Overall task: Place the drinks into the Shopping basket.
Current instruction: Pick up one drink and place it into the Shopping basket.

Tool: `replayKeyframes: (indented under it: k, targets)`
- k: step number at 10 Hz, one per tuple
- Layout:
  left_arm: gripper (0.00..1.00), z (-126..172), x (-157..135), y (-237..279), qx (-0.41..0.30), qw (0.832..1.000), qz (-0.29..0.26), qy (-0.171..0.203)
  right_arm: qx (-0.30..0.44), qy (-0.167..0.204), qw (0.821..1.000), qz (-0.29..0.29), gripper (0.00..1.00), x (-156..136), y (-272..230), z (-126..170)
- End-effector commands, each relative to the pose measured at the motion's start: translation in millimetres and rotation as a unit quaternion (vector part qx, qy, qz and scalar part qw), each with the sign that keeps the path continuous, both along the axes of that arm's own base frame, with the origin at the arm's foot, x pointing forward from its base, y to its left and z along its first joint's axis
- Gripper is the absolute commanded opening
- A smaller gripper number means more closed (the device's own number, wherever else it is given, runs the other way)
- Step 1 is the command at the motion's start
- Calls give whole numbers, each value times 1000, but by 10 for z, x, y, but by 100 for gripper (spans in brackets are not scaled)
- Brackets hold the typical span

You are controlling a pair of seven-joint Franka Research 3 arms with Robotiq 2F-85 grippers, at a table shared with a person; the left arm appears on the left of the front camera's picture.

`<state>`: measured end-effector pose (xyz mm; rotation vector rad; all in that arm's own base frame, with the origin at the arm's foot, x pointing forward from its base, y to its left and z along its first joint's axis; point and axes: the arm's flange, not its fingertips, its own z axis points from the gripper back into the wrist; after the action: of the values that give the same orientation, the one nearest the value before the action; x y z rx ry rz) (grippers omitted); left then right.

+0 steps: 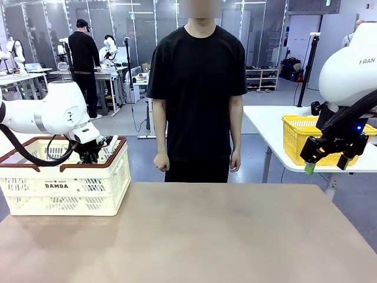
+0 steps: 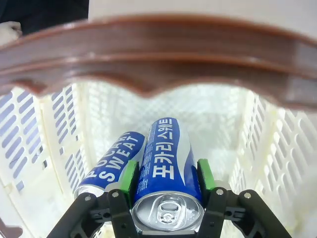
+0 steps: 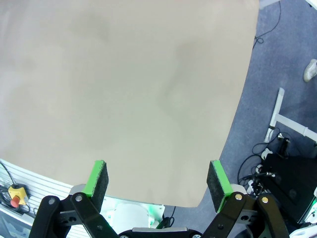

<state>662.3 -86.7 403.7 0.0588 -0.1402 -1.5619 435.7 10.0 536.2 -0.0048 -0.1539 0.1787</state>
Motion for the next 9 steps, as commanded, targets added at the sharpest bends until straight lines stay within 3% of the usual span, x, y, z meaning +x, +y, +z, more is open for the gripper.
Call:
replayKeyframes:
  k: [1, 9]
  targets:
    - [58, -14, 42, 28, -16, 1000, -22, 8, -1, 2, 1000, 0, 100, -4, -17, 24]
    - [58, -269, 21, 154, -40, 998, -37, 21, -1, 2, 1000, 0, 100, -4, -17, 24]
